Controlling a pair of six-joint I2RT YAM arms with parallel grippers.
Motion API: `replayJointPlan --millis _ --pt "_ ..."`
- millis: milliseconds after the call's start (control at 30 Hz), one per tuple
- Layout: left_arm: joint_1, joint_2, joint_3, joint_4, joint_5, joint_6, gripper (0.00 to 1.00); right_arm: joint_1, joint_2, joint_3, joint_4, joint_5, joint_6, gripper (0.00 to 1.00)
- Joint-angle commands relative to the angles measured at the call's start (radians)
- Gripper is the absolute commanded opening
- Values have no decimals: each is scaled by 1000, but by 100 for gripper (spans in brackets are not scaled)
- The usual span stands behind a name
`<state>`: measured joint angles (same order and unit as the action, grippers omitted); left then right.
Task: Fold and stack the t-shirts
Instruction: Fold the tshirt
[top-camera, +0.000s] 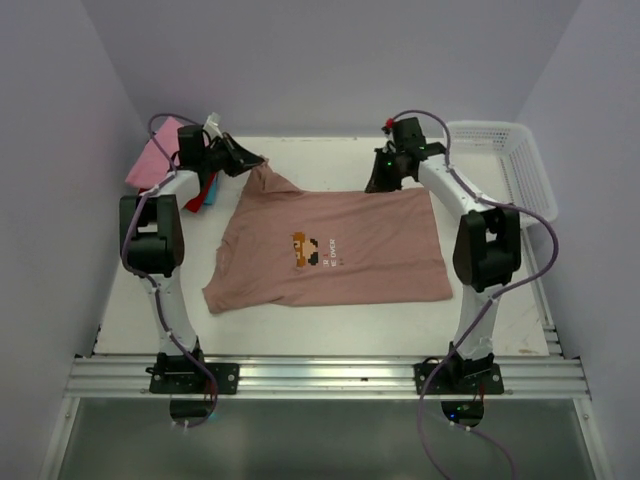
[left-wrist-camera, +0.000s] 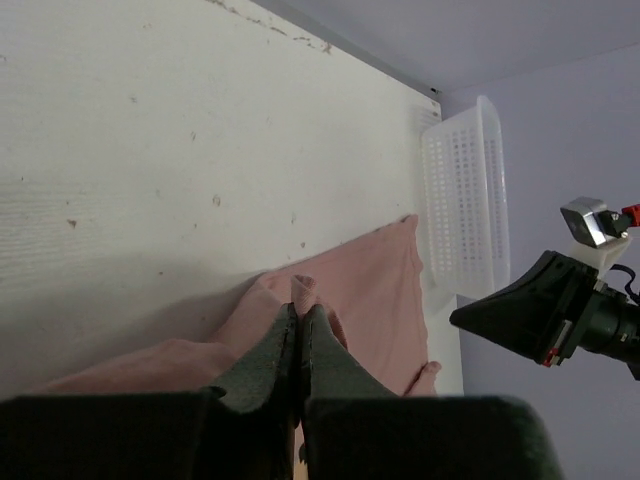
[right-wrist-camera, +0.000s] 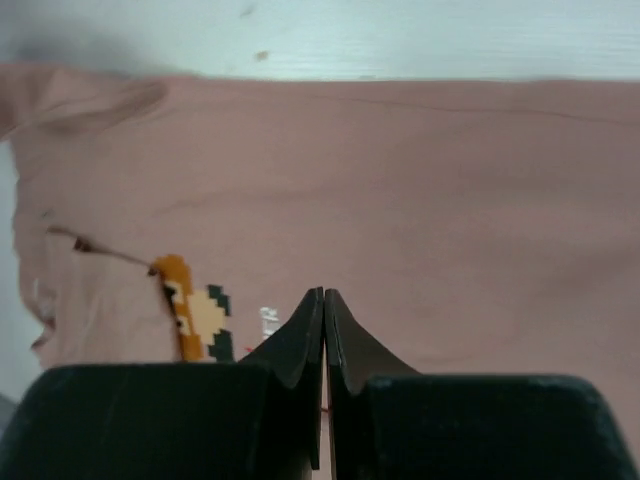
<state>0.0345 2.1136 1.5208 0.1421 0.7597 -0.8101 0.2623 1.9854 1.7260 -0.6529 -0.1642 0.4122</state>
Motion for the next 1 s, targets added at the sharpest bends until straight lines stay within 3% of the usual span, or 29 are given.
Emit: replayJointPlan --millis 0,100,333,533,667,700,767,833,967 --pt "7 -52 -31 48 30 23 0 98 76 50 84 -461 -62 0" --pt "5 -38 -28 56 35 17 0 198 137 107 89 -590 -102 0" --pt "5 -17 -11 93 59 -15 0 341 363 502 -14 -656 -107 0" --pt "5 9 -2 128 92 -53 0 359 444 583 130 -485 -12 0" --pt "7 6 -4 143 110 -66 0 383 477 633 154 -275 -36 0" --pt "5 5 -1 143 112 -64 0 399 501 655 132 -237 -52 7" --pt "5 5 4 143 119 -67 0 416 535 742 89 -132 -110 58" --pt "5 5 7 146 119 -70 0 437 561 786 47 -74 -154 75" --pt "5 17 10 155 132 -84 0 477 515 695 114 86 -220 81"
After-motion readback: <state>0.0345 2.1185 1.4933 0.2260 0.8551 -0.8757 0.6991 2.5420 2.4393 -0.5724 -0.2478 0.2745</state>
